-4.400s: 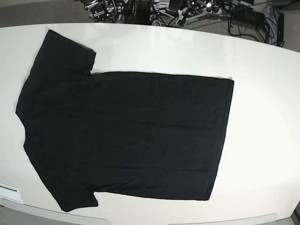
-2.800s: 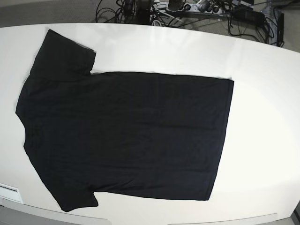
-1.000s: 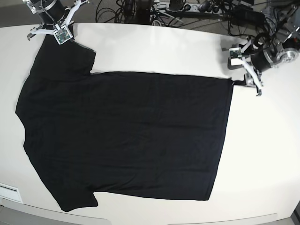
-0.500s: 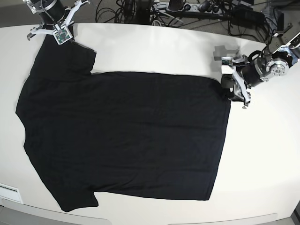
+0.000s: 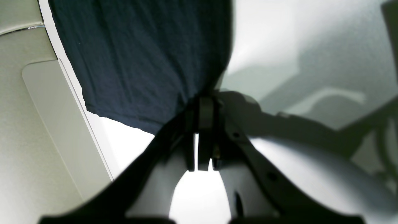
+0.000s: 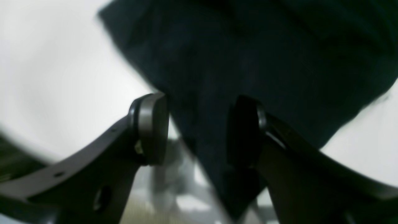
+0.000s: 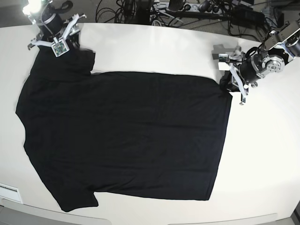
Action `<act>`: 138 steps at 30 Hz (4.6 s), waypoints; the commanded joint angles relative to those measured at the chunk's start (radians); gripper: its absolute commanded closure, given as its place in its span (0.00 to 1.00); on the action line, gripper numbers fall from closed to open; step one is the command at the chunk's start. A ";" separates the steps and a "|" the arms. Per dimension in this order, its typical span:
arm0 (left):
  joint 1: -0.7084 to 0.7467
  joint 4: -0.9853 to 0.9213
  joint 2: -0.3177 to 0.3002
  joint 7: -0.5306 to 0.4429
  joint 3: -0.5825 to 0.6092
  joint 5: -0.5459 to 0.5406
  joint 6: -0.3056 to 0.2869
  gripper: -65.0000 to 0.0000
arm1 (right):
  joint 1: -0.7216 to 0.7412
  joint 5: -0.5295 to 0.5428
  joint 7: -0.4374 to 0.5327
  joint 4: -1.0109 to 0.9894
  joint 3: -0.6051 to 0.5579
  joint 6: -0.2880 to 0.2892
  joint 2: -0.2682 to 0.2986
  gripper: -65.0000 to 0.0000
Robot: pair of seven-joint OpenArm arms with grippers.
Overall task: Fold the T-shirt properly
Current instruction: 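Move both grippers down to the shirt's shoulder corners and grasp them, then lift the shoulder corners with both grippers and pull the shirt taut, then drag the shirt with both grippers toward the robot's base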
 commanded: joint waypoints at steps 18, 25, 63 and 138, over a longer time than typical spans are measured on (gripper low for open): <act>0.014 0.204 -0.100 0.167 0.007 -0.042 0.052 1.00 | -0.074 -0.025 -0.142 0.169 0.010 -0.100 0.040 1.00; 0.048 0.377 -0.201 0.264 0.007 -0.042 0.087 1.00 | -0.256 -0.158 -0.142 0.314 0.010 -0.167 0.040 1.00; 0.531 0.515 0.007 0.383 -0.332 0.185 0.451 1.00 | -0.122 -0.283 -0.057 0.314 0.010 -0.379 0.153 1.00; 0.403 0.301 0.176 0.492 -0.367 -0.315 0.140 1.00 | 0.053 0.138 -0.261 -0.093 0.009 -0.145 0.191 1.00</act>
